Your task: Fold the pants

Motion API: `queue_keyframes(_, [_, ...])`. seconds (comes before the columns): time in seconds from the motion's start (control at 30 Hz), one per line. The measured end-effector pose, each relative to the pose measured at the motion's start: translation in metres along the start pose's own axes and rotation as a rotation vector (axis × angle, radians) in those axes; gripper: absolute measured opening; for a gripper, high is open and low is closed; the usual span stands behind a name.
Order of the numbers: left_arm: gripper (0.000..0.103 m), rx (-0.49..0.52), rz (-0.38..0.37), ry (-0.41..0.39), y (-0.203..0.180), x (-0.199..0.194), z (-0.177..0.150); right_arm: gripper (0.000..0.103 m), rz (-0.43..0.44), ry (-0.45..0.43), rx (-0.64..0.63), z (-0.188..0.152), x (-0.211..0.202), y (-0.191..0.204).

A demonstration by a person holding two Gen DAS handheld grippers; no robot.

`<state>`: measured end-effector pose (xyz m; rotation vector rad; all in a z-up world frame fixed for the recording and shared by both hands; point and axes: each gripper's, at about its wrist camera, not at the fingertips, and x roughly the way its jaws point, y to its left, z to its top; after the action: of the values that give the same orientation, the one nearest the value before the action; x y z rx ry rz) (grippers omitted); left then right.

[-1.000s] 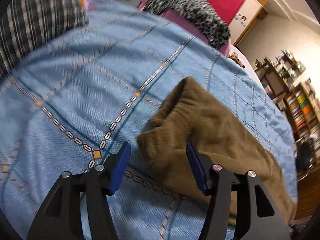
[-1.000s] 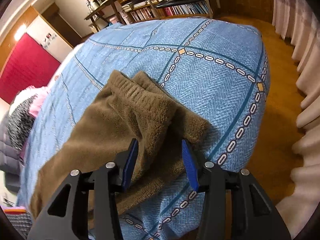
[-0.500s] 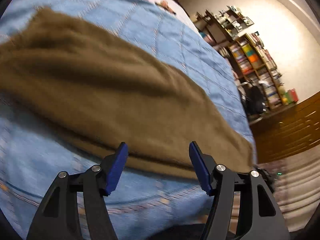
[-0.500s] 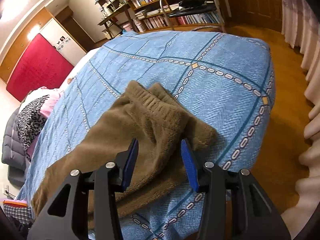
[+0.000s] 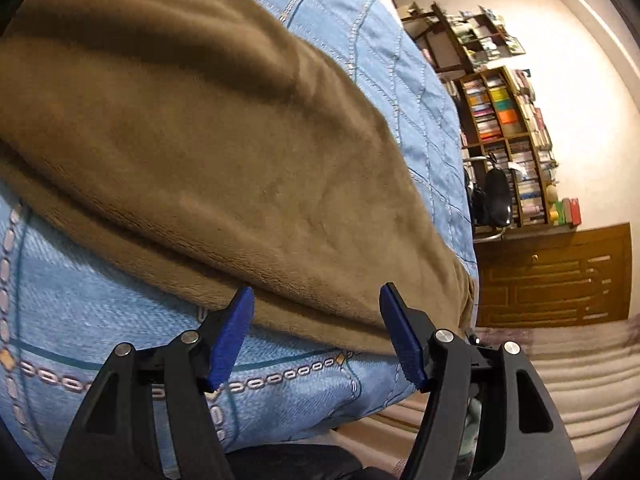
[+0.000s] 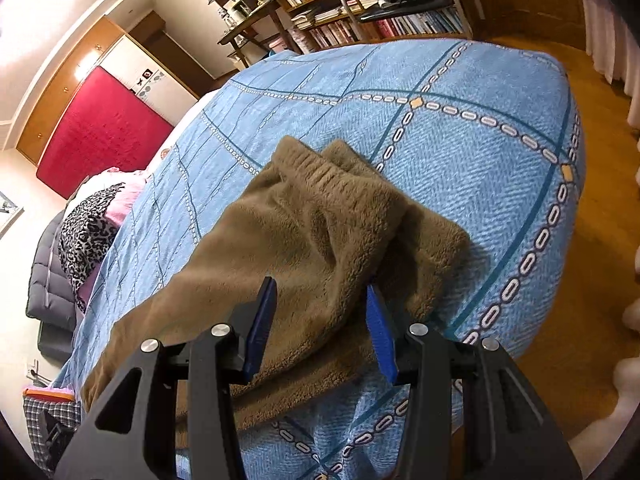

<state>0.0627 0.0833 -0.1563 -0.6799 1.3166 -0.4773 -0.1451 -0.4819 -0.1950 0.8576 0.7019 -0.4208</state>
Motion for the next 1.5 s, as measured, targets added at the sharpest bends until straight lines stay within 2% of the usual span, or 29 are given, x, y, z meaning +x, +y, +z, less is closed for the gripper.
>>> queue_keyframes(0.23, [0.065,-0.121,0.067,-0.011,0.008,0.019,0.000,0.046,0.031,0.017,0.006,-0.006,0.006,-0.005])
queue_keyframes(0.37, [0.064,-0.154,0.076,-0.052,0.008,0.021,0.002,0.046,0.060,0.012,0.039,-0.002,0.006,-0.012])
queue_keyframes(0.4, [0.053,-0.160,0.077,-0.061,0.007,0.022,0.004,0.046,0.069,0.009,0.052,0.000,0.006,-0.015])
queue_keyframes(0.43, [0.028,-0.160,0.079,-0.066,0.006,0.022,0.005,0.046,0.081,0.005,0.067,0.003,0.005,-0.018])
queue_keyframes(0.47, [0.018,-0.158,0.074,-0.058,0.006,0.023,0.005,0.046,0.093,0.005,0.079,0.006,0.005,-0.020])
queue_keyframes(0.53, [0.007,-0.144,0.069,-0.062,0.001,0.023,0.006,0.046,0.106,0.004,0.088,0.011,0.006,-0.022])
queue_keyframes(0.7, [0.005,-0.091,0.072,-0.088,-0.015,0.013,0.003,0.043,0.088,0.006,0.085,0.021,0.017,-0.022])
queue_keyframes(0.73, [0.005,-0.081,0.068,-0.094,-0.018,0.010,0.003,0.023,0.080,0.001,0.074,0.023,0.019,-0.020])
queue_keyframes(0.77, [0.005,-0.070,0.064,-0.100,-0.021,0.005,0.002,0.011,0.066,-0.004,0.059,0.024,0.019,-0.018])
queue_keyframes(0.8, [0.005,-0.060,0.062,-0.105,-0.025,0.001,0.002,0.008,0.043,-0.021,0.033,0.028,0.015,-0.014])
queue_keyframes(0.93, [0.005,-0.020,0.065,-0.109,-0.036,-0.008,-0.002,0.007,0.051,-0.112,-0.024,0.034,-0.020,-0.003])
queue_keyframes(1.03, [0.005,0.033,0.089,-0.085,-0.040,-0.008,-0.012,0.007,0.043,-0.141,-0.059,0.029,-0.046,-0.001])
queue_keyframes(1.1, [0.005,0.062,0.130,-0.066,-0.035,-0.001,-0.017,0.007,0.020,-0.122,-0.079,0.021,-0.047,-0.005])
queue_keyframes(1.17, [0.005,0.057,0.178,-0.025,-0.020,0.015,-0.022,0.007,-0.031,-0.068,-0.096,0.011,-0.034,-0.013])
queue_keyframes(1.27, [0.005,0.045,0.197,-0.005,-0.004,0.028,-0.026,0.007,-0.047,-0.001,-0.040,-0.004,-0.015,-0.032])
queue_keyframes(1.3, [0.005,0.050,0.197,-0.008,-0.002,0.029,-0.027,0.007,-0.041,0.003,-0.030,-0.007,-0.013,-0.035])
queue_keyframes(1.4, [0.009,0.087,0.212,-0.015,-0.007,0.029,-0.026,0.018,-0.020,-0.004,-0.032,-0.006,-0.018,-0.039])
queue_keyframes(1.47, [0.012,0.110,0.227,-0.003,-0.012,0.028,-0.026,0.038,-0.029,-0.034,-0.043,0.001,-0.028,-0.040])
queue_keyframes(1.5, [0.021,0.129,0.237,-0.009,-0.015,0.025,-0.028,0.055,-0.043,-0.059,-0.041,0.003,-0.035,-0.041])
